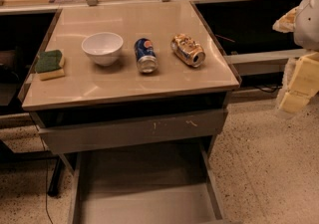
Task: Place orange can into middle drawer
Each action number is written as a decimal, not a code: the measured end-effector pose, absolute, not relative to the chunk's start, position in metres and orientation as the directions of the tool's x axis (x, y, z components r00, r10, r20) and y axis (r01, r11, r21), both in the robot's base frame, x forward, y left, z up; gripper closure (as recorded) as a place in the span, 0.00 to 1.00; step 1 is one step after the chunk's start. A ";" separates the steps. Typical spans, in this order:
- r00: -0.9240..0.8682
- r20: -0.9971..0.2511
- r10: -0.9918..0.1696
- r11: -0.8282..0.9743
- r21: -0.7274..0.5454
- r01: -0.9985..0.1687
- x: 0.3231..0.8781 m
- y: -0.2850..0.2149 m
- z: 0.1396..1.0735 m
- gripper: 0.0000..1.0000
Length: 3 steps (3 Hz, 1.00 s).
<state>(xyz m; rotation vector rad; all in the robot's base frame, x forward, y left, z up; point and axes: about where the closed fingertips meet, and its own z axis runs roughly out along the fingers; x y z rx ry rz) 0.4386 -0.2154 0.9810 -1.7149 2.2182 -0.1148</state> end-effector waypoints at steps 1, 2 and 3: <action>-0.218 -0.212 -0.953 0.271 -0.264 -0.926 0.439 -0.215 0.981 0.00; -0.296 -0.270 -0.916 0.359 -0.226 -0.906 0.452 -0.210 0.976 0.00; -0.430 -0.335 -0.839 0.491 -0.122 -0.863 0.495 -0.198 0.961 0.00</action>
Offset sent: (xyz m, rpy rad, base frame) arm 0.0564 0.0181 -0.0209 0.2666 0.0919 -0.3076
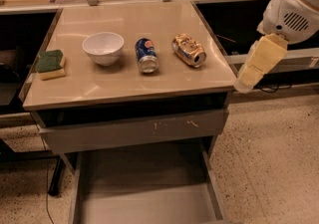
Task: Place orange can into middle drawer
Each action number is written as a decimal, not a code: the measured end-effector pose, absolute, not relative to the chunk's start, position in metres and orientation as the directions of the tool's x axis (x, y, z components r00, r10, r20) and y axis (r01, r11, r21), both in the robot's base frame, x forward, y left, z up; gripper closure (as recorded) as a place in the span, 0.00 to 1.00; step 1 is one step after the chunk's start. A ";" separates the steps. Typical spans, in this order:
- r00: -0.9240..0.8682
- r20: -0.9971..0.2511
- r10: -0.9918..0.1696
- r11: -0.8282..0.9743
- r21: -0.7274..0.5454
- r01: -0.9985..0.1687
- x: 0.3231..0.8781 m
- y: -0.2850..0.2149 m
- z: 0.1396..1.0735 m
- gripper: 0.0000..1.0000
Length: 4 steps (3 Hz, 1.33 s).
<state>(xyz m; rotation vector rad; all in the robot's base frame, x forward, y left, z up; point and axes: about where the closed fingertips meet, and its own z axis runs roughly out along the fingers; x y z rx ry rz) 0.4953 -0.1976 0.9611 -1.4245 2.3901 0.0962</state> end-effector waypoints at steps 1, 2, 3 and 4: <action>-0.517 -0.350 -0.781 0.566 -0.045 -0.823 0.539 -0.187 0.947 0.00; -0.544 -0.370 -0.753 0.587 -0.004 -0.809 0.577 -0.167 0.940 0.00; -0.542 -0.379 -0.750 0.588 -0.007 -0.809 0.583 -0.164 0.939 0.00; -0.546 -0.390 -0.742 0.591 0.006 -0.807 0.593 -0.156 0.935 0.00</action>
Offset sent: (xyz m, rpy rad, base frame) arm 0.1265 0.0536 -0.0293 0.1386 0.1201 -0.1371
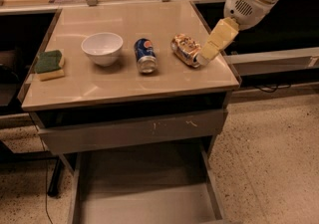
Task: Place orange can into middle drawer
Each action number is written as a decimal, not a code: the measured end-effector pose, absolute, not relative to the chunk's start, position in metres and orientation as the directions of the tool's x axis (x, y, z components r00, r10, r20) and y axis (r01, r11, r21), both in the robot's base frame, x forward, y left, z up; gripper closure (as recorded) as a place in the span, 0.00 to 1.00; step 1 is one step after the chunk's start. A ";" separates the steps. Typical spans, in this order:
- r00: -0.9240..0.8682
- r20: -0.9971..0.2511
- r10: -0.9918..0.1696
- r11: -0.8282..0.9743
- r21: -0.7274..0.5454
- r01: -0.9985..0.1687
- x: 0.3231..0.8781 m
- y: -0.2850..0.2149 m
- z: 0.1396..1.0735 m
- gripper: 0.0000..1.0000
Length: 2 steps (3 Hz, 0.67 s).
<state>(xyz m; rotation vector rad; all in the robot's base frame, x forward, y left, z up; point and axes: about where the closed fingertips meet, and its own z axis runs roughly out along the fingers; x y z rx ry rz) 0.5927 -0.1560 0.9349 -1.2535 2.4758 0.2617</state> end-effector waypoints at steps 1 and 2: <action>-0.568 -0.410 -0.714 0.617 0.016 -0.787 0.631 -0.136 0.928 0.00; -0.629 -0.389 -0.673 0.666 0.052 -0.744 0.696 -0.107 0.908 0.00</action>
Offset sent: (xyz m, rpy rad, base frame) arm 0.1296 0.0503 -0.0148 0.0189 0.0369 -0.1241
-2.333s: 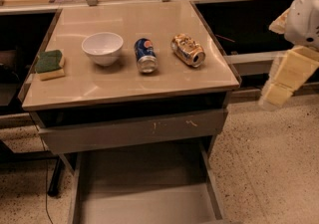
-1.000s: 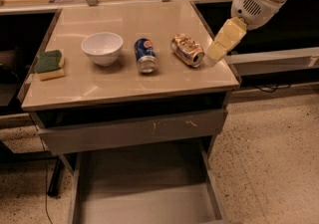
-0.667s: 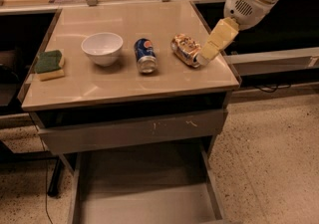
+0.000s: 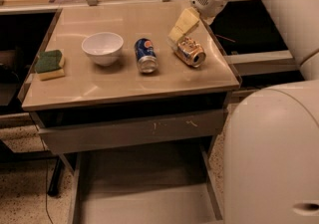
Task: Place orange can into middle drawer
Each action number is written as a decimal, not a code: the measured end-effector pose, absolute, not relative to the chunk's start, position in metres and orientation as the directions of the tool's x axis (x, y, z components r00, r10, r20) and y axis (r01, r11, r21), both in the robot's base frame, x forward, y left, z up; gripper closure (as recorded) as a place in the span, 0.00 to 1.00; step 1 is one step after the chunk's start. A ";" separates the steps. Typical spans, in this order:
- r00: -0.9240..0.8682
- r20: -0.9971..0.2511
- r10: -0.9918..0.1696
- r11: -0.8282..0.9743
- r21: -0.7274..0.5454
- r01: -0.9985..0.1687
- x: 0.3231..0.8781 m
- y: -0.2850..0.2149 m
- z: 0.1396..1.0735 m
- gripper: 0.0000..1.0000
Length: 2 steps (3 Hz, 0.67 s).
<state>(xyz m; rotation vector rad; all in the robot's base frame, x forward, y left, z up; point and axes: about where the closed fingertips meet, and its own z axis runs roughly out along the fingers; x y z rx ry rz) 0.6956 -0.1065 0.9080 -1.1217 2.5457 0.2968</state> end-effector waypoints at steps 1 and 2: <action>-0.626 -0.399 -0.670 0.666 0.048 -0.744 0.701 -0.104 0.907 0.00; -0.622 -0.414 -0.664 0.668 0.046 -0.743 0.707 -0.099 0.903 0.00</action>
Offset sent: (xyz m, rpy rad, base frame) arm 0.0127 0.0066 -0.0049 0.0251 -0.0336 -0.0103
